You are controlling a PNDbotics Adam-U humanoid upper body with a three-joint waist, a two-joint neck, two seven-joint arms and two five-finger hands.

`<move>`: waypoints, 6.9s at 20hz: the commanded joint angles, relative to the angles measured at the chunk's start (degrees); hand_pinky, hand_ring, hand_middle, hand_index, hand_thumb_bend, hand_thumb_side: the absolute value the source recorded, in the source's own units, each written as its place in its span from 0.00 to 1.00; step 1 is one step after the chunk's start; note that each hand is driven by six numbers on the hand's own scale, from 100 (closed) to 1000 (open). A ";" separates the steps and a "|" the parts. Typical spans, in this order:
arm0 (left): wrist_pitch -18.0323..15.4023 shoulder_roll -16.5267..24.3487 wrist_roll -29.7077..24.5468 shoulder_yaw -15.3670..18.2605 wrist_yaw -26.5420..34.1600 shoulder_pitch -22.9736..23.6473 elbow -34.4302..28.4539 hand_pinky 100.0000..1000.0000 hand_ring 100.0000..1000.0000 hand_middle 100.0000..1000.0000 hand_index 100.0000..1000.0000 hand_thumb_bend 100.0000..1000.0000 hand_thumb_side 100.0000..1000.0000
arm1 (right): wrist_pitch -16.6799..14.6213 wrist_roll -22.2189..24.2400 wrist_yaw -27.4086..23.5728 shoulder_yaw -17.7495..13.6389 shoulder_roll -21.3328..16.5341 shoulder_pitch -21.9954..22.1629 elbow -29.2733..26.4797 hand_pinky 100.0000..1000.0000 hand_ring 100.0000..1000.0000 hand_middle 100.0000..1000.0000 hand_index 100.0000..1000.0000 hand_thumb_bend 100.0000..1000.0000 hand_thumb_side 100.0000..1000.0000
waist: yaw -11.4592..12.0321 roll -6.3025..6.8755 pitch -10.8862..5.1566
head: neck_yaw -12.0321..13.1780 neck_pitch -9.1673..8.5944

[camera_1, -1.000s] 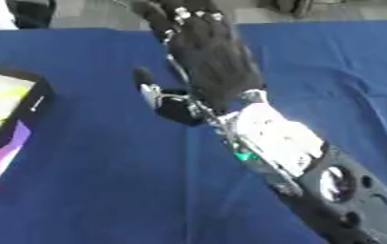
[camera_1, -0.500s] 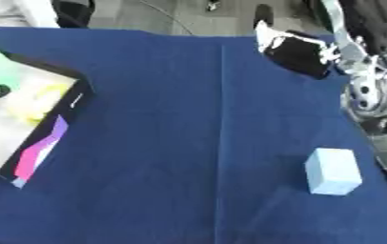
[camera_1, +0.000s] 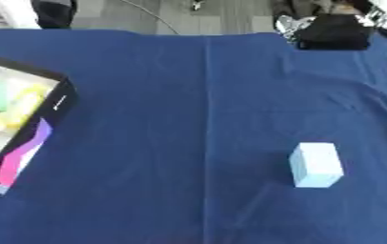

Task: Pick up the objects with one hand, pass them to the other hand, and then place them into the box on the other side of the table.

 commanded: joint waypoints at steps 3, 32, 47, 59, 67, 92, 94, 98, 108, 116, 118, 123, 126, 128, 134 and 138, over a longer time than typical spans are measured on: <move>-2.22 1.54 -8.79 2.57 -15.36 -1.58 2.99 1.00 0.97 0.81 0.94 0.86 0.27 | -0.92 0.88 -1.38 -2.04 -4.68 -1.07 -0.80 0.82 0.80 0.84 0.89 0.09 0.51 | 0.01 0.31 -1.51 | 0.70 0.02; -9.14 -2.60 30.14 17.82 18.26 8.52 -35.44 0.73 0.76 0.62 0.84 0.12 0.93 | -16.97 20.62 -4.87 -3.08 -13.59 6.66 -1.10 0.89 0.89 0.88 0.92 0.32 0.32 | 1.57 -0.99 -1.29 | -12.81 1.85; -37.89 -15.77 47.63 13.46 38.99 11.02 -38.91 0.69 0.74 0.62 0.81 0.19 0.86 | -23.28 24.48 -5.42 1.02 -15.55 12.74 0.22 0.92 0.91 0.87 0.92 0.39 0.19 | 1.94 -0.95 -0.47 | -16.19 0.93; -37.49 -17.96 48.05 13.45 36.85 12.27 -38.91 0.69 0.75 0.62 0.80 0.17 0.84 | -24.94 24.48 1.96 2.77 -13.69 16.04 2.27 0.92 0.91 0.87 0.94 0.45 0.19 | 2.27 -0.22 0.07 | -14.24 1.65; -37.18 -17.99 49.09 13.74 37.27 12.64 -38.91 0.69 0.74 0.59 0.79 0.16 0.83 | -25.97 24.48 5.67 4.13 -13.07 17.48 4.89 0.92 0.92 0.87 0.94 0.48 0.20 | 2.44 0.00 0.31 | -12.48 1.98; -37.06 -18.38 50.30 14.38 34.73 13.13 -38.91 0.69 0.74 0.56 0.76 0.12 0.82 | -19.78 14.50 9.34 5.07 -9.41 19.48 10.33 0.84 0.80 0.62 0.75 0.55 0.17 | 2.64 0.38 0.91 | -12.53 1.53; -36.96 -18.38 50.27 14.34 34.57 13.14 -38.91 0.69 0.74 0.56 0.76 0.11 0.82 | -18.88 13.50 9.82 4.93 -9.32 19.43 10.48 0.81 0.75 0.50 0.63 0.46 0.07 | 2.70 0.33 0.92 | -12.53 1.54; -36.92 -18.25 50.16 14.33 34.28 13.12 -38.91 0.69 0.73 0.55 0.76 0.11 0.82 | -15.06 9.06 7.56 4.45 -8.88 19.39 10.32 0.78 0.68 0.43 0.54 0.22 0.00 | 2.83 0.22 0.84 | -12.46 1.56; -33.68 -17.36 50.65 14.51 33.64 13.41 -38.91 0.68 0.69 0.59 0.78 0.15 0.82 | -6.98 5.16 2.04 -0.80 -7.72 15.46 1.01 0.73 0.58 0.37 0.47 0.14 0.00 | 2.56 0.44 0.29 | -11.00 1.23; -28.56 -13.69 47.74 13.10 33.99 12.08 -38.90 0.66 0.70 0.61 0.80 0.15 0.83 | 0.65 -3.08 3.74 -2.39 0.19 10.00 -5.03 0.73 0.53 0.37 0.47 0.00 0.00 | 2.10 1.22 -0.24 | -9.13 1.26; -24.81 -11.21 46.14 11.88 34.46 10.66 -38.90 0.67 0.71 0.62 0.81 0.14 0.82 | 1.28 -7.46 6.06 -0.77 5.61 8.90 -5.12 0.73 0.51 0.37 0.47 0.00 0.00 | 2.13 1.72 -0.45 | -8.24 1.32; -16.43 -5.73 40.55 8.97 34.83 6.48 -38.91 0.69 0.73 0.65 0.82 0.15 0.86 | 2.06 -13.88 11.63 3.96 15.14 8.17 -5.12 0.71 0.49 0.37 0.48 0.00 0.00 | 2.30 2.51 -0.86 | -6.92 1.61; -11.61 -2.73 36.63 6.33 35.48 2.90 -38.91 0.70 0.74 0.66 0.83 0.19 0.86 | 1.53 -17.33 15.40 6.55 19.60 7.46 -4.43 0.69 0.48 0.38 0.48 0.00 0.00 | 2.35 2.80 -1.25 | -7.23 1.92; -8.80 -1.63 33.23 4.44 35.25 -0.06 -38.91 0.71 0.75 0.66 0.84 0.21 0.85 | 1.18 -20.39 17.30 8.04 22.32 7.04 -2.88 0.68 0.47 0.38 0.48 0.00 0.00 | 2.44 3.00 -1.50 | -7.61 1.88; -6.86 -0.30 18.58 -0.99 27.11 -7.81 -38.91 0.78 0.80 0.71 0.85 0.29 0.66 | 1.19 -30.62 13.71 11.39 27.65 7.21 1.61 0.66 0.43 0.37 0.48 0.00 0.00 | 2.24 3.38 -1.98 | -8.45 1.85; -15.47 -0.19 3.80 -3.16 12.32 -11.30 -38.91 0.81 0.82 0.73 0.87 0.43 0.51 | 0.16 -34.67 8.96 13.28 29.74 7.26 3.35 0.66 0.42 0.37 0.47 0.00 0.00 | 2.08 3.64 -2.13 | -9.34 1.81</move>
